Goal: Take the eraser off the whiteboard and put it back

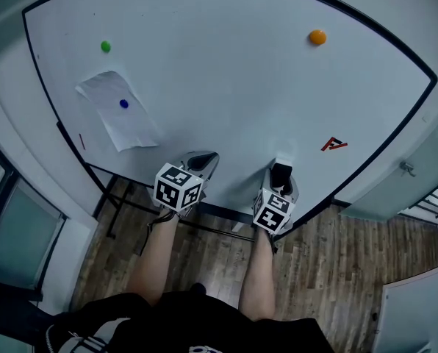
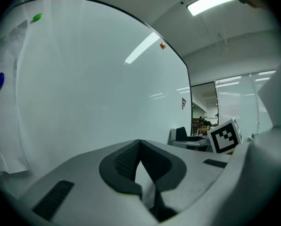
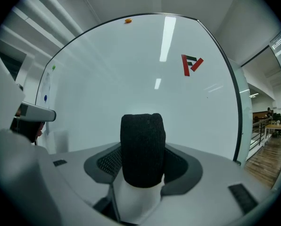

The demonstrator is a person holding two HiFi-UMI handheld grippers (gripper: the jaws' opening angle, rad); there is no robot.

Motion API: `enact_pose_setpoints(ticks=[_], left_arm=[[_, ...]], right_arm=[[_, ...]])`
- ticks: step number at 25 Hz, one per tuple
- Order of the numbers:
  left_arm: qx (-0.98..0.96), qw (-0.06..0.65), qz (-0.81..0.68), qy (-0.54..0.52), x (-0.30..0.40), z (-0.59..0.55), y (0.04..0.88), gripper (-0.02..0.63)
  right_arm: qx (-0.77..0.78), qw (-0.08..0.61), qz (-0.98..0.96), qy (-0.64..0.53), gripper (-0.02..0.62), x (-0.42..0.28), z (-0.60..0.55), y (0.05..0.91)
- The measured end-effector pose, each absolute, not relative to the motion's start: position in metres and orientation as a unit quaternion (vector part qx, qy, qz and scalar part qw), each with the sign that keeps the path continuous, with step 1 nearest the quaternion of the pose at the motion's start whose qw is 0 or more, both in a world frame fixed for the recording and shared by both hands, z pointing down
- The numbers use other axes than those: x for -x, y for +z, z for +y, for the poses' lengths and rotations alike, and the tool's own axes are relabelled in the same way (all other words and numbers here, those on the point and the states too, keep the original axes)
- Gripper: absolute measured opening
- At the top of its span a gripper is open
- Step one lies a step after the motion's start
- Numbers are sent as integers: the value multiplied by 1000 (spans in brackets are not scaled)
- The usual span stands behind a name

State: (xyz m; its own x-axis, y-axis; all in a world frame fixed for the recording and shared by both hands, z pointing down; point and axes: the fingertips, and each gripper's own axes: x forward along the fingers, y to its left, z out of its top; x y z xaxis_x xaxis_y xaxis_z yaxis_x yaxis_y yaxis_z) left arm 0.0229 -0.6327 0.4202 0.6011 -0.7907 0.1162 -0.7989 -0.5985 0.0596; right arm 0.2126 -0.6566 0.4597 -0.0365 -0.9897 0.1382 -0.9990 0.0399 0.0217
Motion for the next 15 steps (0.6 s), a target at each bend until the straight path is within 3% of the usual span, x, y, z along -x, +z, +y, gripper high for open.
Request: enact_pose_setpoints(ticks=[15], left_arm=[[-896,56,-440,31,-7,-598,417,17]], right_arm=[[-683,50,-726,61,273,-207,-622,456]])
